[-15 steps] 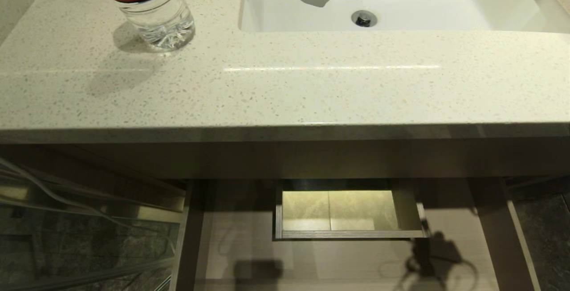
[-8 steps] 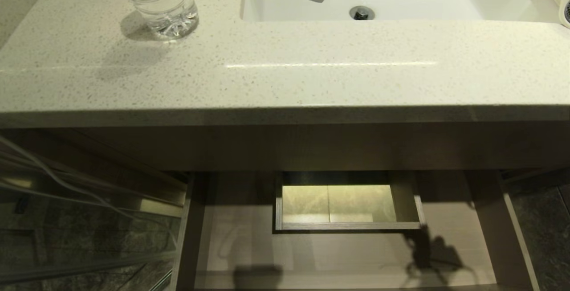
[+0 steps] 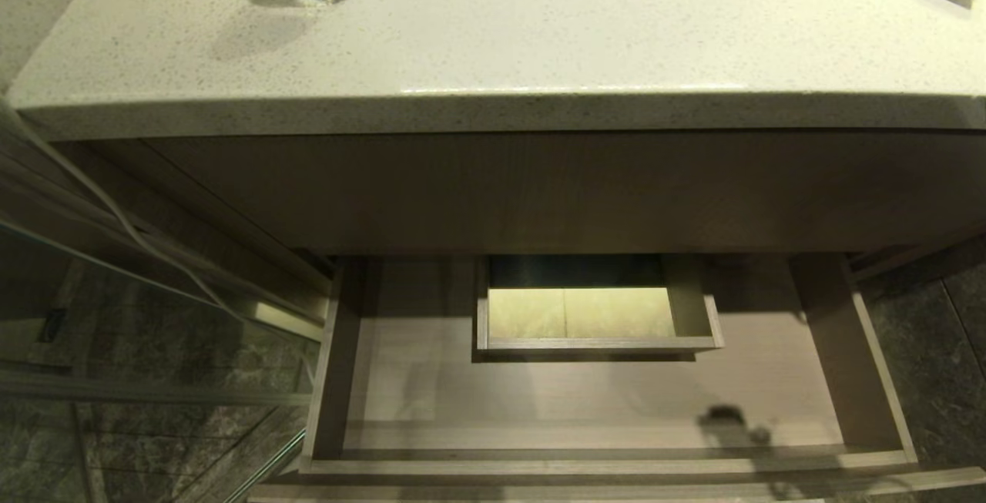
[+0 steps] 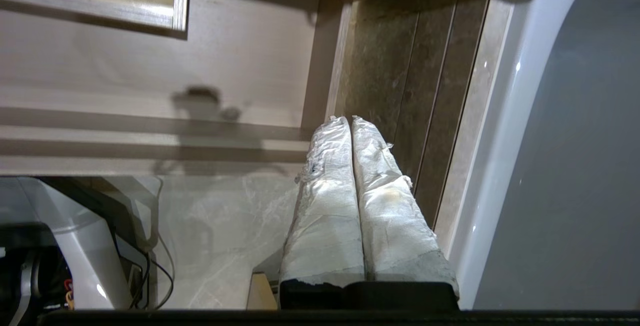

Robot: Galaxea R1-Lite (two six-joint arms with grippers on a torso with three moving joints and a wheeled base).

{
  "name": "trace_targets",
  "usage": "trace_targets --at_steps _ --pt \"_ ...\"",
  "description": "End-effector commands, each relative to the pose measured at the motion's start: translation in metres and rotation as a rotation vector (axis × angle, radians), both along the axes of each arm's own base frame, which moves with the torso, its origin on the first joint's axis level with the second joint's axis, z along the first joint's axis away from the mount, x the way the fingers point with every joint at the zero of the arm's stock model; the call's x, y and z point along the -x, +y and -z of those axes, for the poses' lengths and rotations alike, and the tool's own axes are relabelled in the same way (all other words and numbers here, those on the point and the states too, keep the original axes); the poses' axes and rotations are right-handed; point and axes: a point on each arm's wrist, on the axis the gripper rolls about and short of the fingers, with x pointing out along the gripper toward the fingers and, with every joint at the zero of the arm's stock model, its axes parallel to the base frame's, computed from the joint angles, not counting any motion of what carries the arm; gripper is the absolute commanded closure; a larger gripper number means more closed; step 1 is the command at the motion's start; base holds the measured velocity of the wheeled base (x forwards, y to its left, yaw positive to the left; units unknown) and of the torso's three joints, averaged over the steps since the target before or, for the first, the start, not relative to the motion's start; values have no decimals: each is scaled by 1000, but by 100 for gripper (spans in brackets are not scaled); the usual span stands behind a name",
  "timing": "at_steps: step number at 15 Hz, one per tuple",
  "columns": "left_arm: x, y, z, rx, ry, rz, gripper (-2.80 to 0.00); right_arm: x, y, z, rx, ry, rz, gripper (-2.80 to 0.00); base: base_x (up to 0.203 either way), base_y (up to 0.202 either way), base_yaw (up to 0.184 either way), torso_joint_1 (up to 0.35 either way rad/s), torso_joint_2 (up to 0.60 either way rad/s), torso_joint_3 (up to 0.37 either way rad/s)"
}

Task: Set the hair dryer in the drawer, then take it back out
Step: Close the drawer

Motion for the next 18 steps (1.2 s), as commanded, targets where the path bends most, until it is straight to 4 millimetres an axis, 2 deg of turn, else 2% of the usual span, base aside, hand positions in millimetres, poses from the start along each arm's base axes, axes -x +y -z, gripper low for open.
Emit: trace_targets --at_steps 1,7,9,13,18 --pt "0 0 0 0 0 -1 0 1 0 0 2 0 -2 0 0 0 0 -366 65 -316" --pt "0 0 0 0 0 -1 0 1 0 1 0 3 -3 0 0 0 0 -343 22 -323" --pt "0 0 0 0 0 -1 0 1 0 2 -1 5 -2 0 0 0 0 -132 0 -134" --pt "0 0 0 0 -2 -1 0 3 2 1 5 -6 -3 0 0 0 0 -29 13 -15" --pt "0 0 0 0 0 -1 0 12 6 2 17 -27 -2 0 0 0 0 -228 415 186"
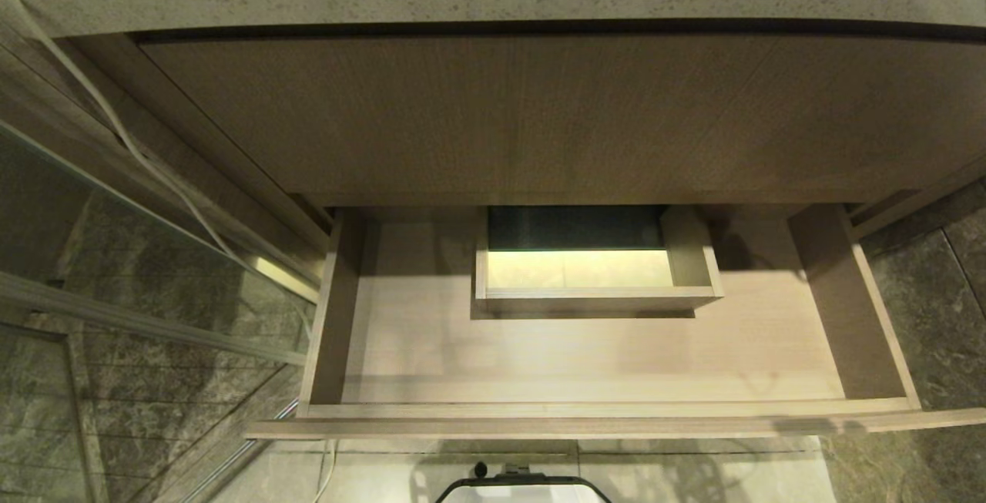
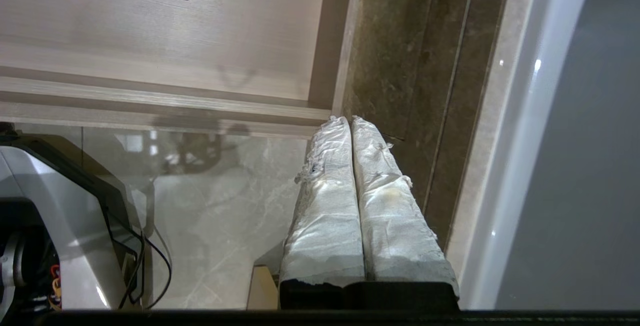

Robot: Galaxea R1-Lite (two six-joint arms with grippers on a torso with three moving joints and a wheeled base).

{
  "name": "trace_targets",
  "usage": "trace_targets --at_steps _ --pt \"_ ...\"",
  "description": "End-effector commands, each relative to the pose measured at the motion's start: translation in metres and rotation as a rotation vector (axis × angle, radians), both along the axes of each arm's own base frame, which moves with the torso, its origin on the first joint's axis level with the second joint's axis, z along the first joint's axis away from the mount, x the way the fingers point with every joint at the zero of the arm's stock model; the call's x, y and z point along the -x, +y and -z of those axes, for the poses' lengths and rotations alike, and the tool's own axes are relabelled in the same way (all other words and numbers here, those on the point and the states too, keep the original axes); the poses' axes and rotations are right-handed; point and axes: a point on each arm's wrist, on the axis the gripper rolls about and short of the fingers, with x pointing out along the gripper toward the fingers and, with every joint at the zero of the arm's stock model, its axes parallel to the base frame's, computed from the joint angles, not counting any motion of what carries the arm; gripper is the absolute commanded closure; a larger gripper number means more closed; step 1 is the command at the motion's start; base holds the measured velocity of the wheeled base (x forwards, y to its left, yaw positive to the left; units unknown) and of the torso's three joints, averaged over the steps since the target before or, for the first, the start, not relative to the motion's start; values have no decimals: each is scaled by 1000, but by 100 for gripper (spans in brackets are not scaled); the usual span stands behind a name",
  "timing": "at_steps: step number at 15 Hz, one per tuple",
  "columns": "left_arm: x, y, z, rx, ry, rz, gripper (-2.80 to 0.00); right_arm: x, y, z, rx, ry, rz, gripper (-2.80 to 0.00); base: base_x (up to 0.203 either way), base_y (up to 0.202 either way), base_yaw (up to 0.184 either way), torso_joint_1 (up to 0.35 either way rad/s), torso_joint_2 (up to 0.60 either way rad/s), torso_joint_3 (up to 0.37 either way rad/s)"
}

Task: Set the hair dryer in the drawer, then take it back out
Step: Close the drawer

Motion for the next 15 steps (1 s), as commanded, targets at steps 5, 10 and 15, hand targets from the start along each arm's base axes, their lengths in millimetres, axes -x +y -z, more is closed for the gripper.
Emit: trace_targets --at_steps 5,10,15 --pt "0 0 0 0 1 0 0 5 3 3 3 -2 -2 0 0 0 0 -279 503 220" --pt "0 0 0 0 1 0 0 5 3 6 0 3 -4 0 0 0 0 -276 464 185" --pt "0 0 0 0 1 0 0 5 3 8 -2 11 -3 0 0 0 0 -128 216 85"
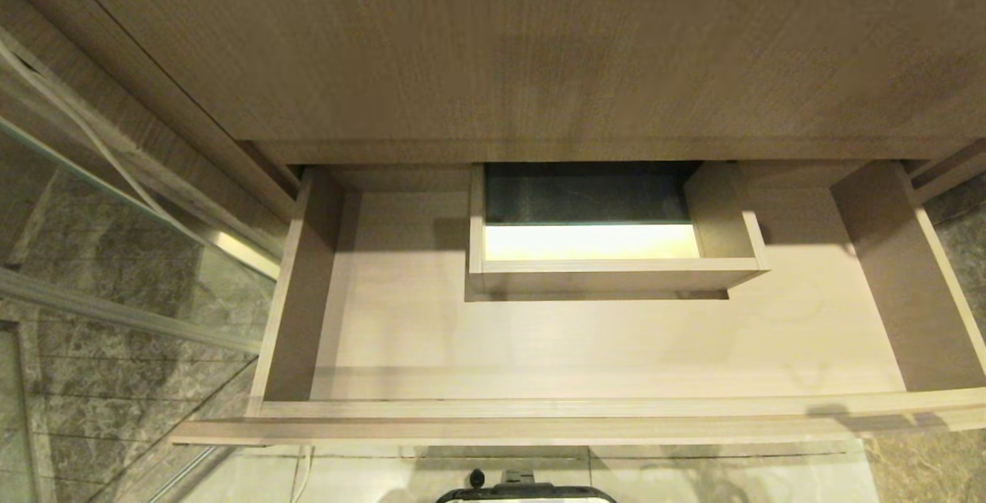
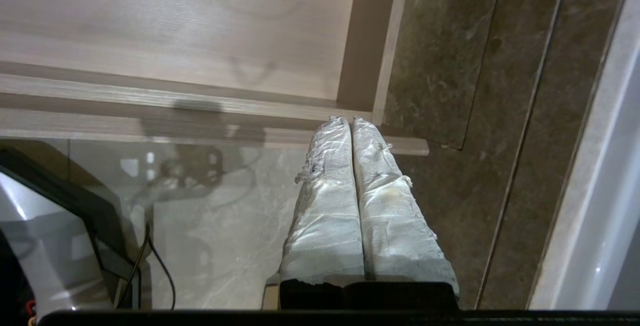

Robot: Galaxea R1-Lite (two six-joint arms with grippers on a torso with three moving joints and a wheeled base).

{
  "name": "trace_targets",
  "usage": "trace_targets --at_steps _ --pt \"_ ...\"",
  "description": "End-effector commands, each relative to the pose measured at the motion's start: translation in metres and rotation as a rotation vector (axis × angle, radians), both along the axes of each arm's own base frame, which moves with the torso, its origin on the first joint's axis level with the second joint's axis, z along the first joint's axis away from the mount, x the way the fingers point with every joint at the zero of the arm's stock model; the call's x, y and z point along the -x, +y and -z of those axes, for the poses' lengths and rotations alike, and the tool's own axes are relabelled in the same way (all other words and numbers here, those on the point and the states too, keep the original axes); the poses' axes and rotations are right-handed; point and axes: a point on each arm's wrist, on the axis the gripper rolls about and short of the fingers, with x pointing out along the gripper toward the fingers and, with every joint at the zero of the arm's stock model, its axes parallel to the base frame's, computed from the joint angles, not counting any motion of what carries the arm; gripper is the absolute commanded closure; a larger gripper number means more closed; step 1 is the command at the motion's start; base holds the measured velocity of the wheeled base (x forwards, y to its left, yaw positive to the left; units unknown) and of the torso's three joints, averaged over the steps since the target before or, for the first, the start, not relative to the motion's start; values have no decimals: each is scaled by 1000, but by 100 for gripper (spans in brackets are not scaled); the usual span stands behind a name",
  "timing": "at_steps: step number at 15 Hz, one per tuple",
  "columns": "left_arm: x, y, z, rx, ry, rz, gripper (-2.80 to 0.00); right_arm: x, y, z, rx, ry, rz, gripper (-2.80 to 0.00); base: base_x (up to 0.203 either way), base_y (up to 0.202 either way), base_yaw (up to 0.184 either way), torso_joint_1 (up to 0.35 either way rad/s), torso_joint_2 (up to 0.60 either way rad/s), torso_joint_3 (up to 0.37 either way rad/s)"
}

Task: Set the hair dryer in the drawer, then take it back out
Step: Close the drawer

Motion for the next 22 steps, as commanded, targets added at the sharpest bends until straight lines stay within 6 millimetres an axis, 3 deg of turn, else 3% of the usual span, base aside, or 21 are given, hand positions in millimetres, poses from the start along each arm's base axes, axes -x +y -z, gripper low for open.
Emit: trace_targets --at_steps 1,5,10,18,22 --pt "0 0 0 0 0 0 0 3 1 6 -8 21 3 0 0 0 0 2 38 46" --pt "0 0 0 0 0 0 0 1 0 11 -26 49 22 0 0 0 0 10 36 38" --pt "0 0 0 0 0 0 0 9 4 37 -101 183 39 0 0 0 0 14 4 34" --pt "0 0 0 0 0 0 0 -7 -6 39 -196 252 79 0 0 0 0 0 0 0" --pt "0 0 0 0 0 0 0 -5 -5 40 -198 256 81 0 0 0 0 0 0 0"
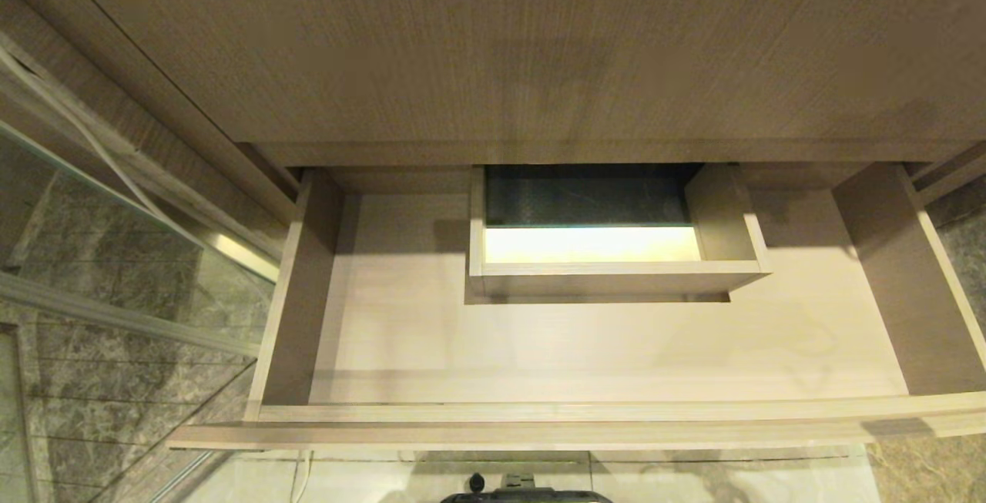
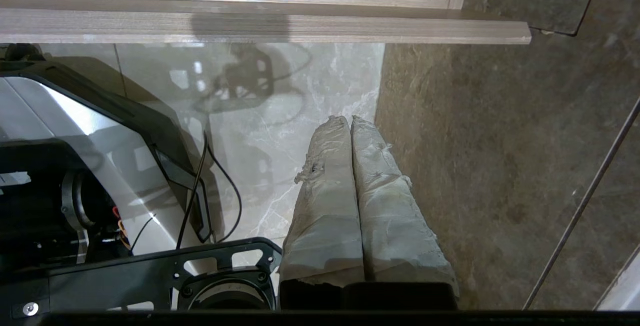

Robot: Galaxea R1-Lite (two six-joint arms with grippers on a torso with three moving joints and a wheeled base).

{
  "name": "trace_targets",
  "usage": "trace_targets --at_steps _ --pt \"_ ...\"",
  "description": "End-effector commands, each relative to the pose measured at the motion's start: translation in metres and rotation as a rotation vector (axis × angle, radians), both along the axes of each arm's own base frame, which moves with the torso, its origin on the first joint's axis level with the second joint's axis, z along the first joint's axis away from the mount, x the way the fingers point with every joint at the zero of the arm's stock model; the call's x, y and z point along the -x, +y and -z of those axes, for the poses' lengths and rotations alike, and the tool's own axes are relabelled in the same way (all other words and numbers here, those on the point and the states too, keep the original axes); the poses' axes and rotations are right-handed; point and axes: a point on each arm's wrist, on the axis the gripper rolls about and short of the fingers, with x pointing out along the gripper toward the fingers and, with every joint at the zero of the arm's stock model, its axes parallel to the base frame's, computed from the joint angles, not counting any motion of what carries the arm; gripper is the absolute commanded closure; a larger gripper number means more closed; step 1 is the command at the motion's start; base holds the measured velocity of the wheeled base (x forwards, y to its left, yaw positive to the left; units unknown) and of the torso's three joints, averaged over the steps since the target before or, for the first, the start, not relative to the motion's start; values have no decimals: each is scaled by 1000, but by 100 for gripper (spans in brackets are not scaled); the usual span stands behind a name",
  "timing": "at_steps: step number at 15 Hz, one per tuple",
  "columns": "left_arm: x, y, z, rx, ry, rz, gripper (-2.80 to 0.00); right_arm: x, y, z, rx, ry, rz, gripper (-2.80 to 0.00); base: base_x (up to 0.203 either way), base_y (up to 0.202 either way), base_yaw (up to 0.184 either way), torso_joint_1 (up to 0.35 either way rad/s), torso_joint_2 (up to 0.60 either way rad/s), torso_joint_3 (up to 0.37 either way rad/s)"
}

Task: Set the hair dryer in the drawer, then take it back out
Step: Close the drawer

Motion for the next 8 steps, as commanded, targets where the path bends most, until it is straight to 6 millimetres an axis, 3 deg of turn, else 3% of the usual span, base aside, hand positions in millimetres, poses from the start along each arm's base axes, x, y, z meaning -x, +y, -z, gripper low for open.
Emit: trace_targets --at_steps 1,8 --pt "0 0 0 0 0 0 0 -1 -1 1 -2 8 -4 0 0 0 0 0 0 0" --pt "0 0 0 0 0 0 0 5 3 16 -49 88 -7 0 0 0 0 1 0 -4"
